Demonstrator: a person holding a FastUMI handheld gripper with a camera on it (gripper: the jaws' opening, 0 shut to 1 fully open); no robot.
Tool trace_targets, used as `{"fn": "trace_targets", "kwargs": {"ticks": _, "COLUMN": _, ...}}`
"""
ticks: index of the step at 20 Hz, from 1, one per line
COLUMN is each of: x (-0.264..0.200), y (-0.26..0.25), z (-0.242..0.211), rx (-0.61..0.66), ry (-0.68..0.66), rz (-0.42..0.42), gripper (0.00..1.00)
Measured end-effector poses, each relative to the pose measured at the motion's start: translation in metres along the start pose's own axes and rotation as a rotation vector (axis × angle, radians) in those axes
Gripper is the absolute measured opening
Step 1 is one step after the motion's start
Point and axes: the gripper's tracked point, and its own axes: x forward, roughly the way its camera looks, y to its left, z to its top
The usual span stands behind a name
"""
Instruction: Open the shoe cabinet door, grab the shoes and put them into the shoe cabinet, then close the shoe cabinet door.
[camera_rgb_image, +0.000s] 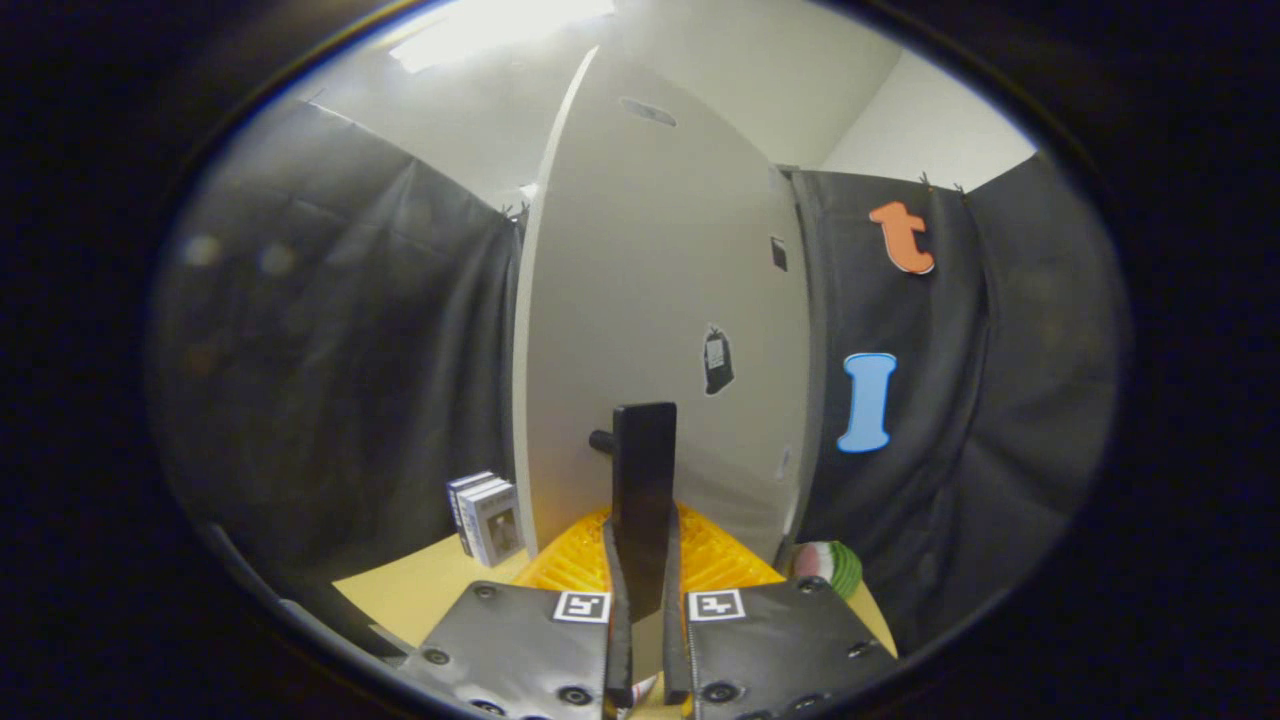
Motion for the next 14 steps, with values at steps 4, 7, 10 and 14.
{"fn": "trace_targets", "kwargs": {"ticks": 4, "x": -0.020, "y": -0.044, "z": 0.002, "rx": -0.025, "ry": 0.005, "rz": -0.076, "gripper": 0.13}}
{"fn": "trace_targets", "kwargs": {"ticks": 7, "x": -0.032, "y": -0.084, "z": 0.001, "rx": -0.061, "ry": 0.010, "rz": -0.161, "gripper": 0.12}}
{"fn": "trace_targets", "kwargs": {"ticks": 10, "x": -0.039, "y": -0.121, "z": 0.002, "rx": -0.065, "ry": 0.008, "rz": -0.237, "gripper": 0.12}}
{"fn": "trace_targets", "kwargs": {"ticks": 14, "x": -0.041, "y": -0.151, "z": -0.004, "rx": 0.029, "ry": 0.012, "rz": -0.256, "gripper": 0.04}}
